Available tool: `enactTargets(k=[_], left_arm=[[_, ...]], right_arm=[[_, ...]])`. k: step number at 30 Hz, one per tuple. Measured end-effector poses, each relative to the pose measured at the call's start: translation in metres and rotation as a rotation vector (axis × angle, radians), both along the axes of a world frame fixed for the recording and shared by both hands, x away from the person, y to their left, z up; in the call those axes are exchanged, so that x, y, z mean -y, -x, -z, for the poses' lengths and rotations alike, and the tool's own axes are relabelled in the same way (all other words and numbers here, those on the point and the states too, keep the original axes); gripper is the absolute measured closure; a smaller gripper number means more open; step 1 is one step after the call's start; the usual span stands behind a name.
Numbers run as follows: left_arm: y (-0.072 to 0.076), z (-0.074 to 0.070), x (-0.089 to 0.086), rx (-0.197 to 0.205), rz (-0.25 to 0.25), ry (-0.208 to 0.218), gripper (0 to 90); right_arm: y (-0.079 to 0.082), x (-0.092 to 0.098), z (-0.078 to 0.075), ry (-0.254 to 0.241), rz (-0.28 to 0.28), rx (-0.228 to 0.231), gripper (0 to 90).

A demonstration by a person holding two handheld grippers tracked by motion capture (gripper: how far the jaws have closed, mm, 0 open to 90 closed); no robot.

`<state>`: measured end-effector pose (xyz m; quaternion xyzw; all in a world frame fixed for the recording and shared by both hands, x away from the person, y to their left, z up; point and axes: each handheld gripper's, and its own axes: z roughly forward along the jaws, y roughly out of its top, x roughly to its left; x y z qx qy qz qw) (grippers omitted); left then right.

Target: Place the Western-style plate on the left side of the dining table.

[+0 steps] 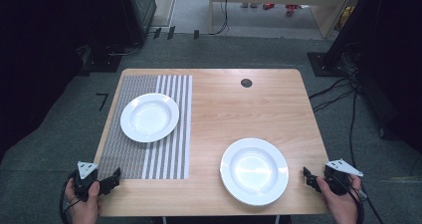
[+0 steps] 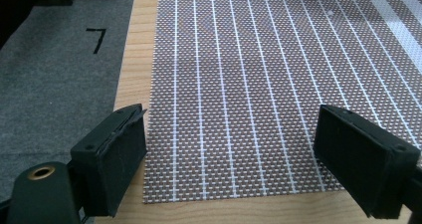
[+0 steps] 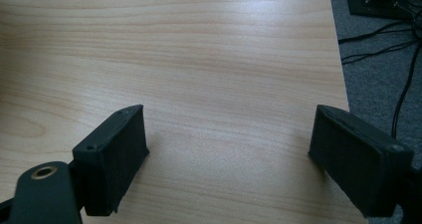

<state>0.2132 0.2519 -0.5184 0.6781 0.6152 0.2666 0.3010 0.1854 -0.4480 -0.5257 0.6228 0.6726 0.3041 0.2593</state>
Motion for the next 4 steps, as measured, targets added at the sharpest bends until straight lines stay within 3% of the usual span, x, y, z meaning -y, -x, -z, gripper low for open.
enactTargets(k=[4], left_arm=[[0.0000, 0.0000, 0.0000, 0.000, 0.000, 0.000, 13.4]], right_arm=[[-0.0003, 0.0003, 0.0001, 0.001, 0.003, -0.001, 13.4]])
